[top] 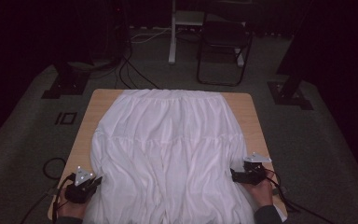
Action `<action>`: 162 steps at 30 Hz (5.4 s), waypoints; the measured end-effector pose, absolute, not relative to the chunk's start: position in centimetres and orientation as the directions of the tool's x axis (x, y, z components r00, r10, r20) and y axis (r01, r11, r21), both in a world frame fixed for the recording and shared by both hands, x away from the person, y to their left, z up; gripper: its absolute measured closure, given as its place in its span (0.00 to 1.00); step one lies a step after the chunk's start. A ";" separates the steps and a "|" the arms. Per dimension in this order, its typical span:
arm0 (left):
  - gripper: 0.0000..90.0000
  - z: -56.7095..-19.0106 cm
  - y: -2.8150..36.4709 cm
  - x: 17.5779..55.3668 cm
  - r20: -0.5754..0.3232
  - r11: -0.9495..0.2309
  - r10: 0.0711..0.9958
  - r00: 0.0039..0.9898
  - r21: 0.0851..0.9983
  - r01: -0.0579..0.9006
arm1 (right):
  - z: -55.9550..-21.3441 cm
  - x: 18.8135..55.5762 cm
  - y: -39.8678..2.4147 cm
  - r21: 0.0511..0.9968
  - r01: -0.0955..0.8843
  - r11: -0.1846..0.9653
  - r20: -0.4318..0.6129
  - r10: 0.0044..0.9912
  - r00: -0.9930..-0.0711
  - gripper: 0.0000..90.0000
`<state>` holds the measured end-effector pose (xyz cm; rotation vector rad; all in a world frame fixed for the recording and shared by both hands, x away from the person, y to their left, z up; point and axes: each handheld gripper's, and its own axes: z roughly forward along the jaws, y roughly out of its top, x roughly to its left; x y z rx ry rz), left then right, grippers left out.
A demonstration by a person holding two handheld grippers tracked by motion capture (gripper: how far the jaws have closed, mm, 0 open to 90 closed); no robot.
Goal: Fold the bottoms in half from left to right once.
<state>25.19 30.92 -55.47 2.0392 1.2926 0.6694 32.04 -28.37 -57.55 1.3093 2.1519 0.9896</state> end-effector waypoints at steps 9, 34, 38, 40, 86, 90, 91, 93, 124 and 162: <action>0.97 -52.6 33.6 30.4 0.217 -0.333 0.938 0.270 0.777 0.534 | -57.5 32.0 -28.5 0.766 0.574 0.290 0.006 0.890 -0.457 0.25; 0.98 -48.9 43.2 29.3 0.470 -0.193 0.832 -0.295 0.743 0.640 | -56.3 31.2 -30.0 0.785 0.565 0.253 0.015 0.905 -0.425 0.30; 0.98 -48.6 38.7 28.5 0.442 -0.287 0.887 -0.135 0.756 0.589 | -56.2 31.1 -30.0 0.786 0.564 0.251 0.016 0.905 -0.425 0.30; 0.97 -48.4 36.1 28.2 0.401 -0.311 0.915 -0.039 0.765 0.564 | -56.2 31.1 -30.1 0.787 0.564 0.249 0.018 0.906 -0.424 0.30; 0.52 -51.0 21.0 27.8 0.100 -0.407 0.839 0.535 0.768 0.495 | -49.2 29.9 -15.0 0.818 0.418 0.394 -0.017 0.745 -0.667 0.33; 0.51 -52.6 22.4 27.7 0.077 -0.384 0.861 0.503 0.748 0.542 | -49.4 31.0 -12.2 0.800 0.447 0.400 -0.010 0.754 -0.657 0.18; 0.51 -52.9 22.5 27.8 0.083 -0.387 0.863 0.498 0.742 0.548 | -49.6 31.1 -11.7 0.792 0.458 0.403 -0.009 0.759 -0.652 0.16; 0.51 -53.7 22.7 28.1 0.077 -0.385 0.868 0.491 0.729 0.567 | -49.9 31.3 -11.4 0.781 0.470 0.412 -0.011 0.761 -0.648 0.14; 0.61 -51.5 12.5 27.9 0.080 -0.522 0.701 0.709 0.735 0.433 | -48.8 31.3 -28.1 0.846 0.479 0.235 0.018 0.885 -0.466 0.97; 0.66 -51.7 17.5 41.3 0.202 -0.466 0.853 0.481 0.708 0.530 | -50.9 39.7 -20.6 0.819 0.500 0.282 -0.012 0.879 -0.476 0.48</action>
